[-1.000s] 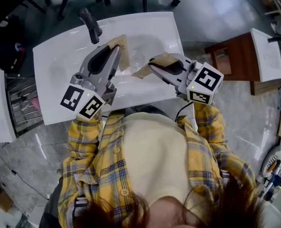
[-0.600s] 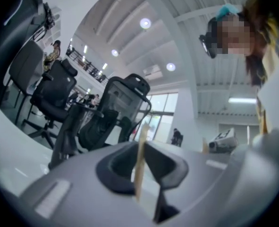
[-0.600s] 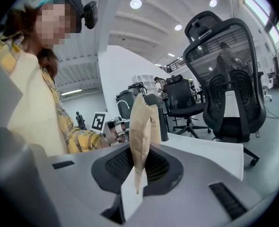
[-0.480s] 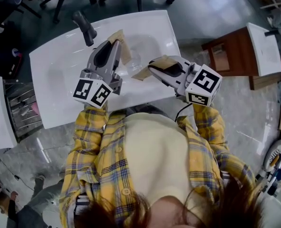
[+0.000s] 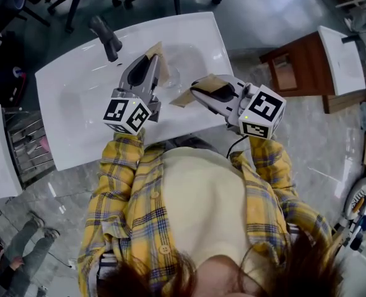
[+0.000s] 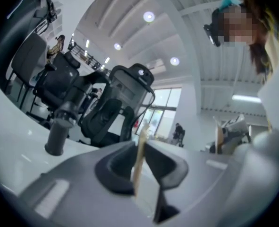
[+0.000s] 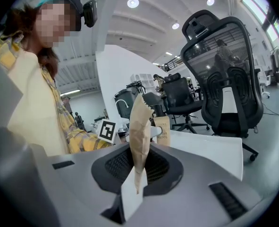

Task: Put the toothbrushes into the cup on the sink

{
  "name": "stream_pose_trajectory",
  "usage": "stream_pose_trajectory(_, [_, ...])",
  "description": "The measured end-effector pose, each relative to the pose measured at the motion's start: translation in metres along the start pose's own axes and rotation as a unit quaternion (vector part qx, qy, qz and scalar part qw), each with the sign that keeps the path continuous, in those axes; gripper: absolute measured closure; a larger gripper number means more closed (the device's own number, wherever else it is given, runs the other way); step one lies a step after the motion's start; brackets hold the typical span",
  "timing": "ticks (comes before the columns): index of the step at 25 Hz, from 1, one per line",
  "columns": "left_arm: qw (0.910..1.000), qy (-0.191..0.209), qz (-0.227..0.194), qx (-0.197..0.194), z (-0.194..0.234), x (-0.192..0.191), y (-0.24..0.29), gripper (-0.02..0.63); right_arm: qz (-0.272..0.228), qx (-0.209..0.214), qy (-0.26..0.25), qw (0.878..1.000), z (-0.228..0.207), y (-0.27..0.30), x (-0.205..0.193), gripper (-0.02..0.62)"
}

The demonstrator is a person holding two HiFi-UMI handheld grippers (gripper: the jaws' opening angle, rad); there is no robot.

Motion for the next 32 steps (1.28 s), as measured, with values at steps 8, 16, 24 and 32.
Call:
stream_pose_trajectory(8, [0.9976,0.001,0.064,0.024,0.012,-0.022,0.002,0.551,0.004,0.003,0.001,1.0,0.001,0.003,0.0,0.554])
stream_pose_trajectory(16, [0.994,0.0,0.105,0.031,0.014,-0.033,-0.003,0.536,0.006,0.009,0.002,1.0,0.003,0.007,-0.002,0.554])
stream_pose_trajectory(24, [0.9897,0.008,0.137,0.042,0.015,-0.039,-0.014,0.477,0.008,0.017,0.0,1.0,0.005,0.011,-0.001,0.554])
stream_pose_trajectory(32, [0.9857,0.002,0.155,0.066,0.018,-0.042,-0.031,0.456,0.003,0.017,-0.004,1.0,0.001,0.011,0.003,0.554])
Point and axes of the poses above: the fingertips, and each gripper's own axes: y forward along the fingers, z to its left, x out of its top, the point moved 2 cm from there along -y, backward along the fingers, and after that the axes turned 2 degrees about z, right-handed, at the moved point
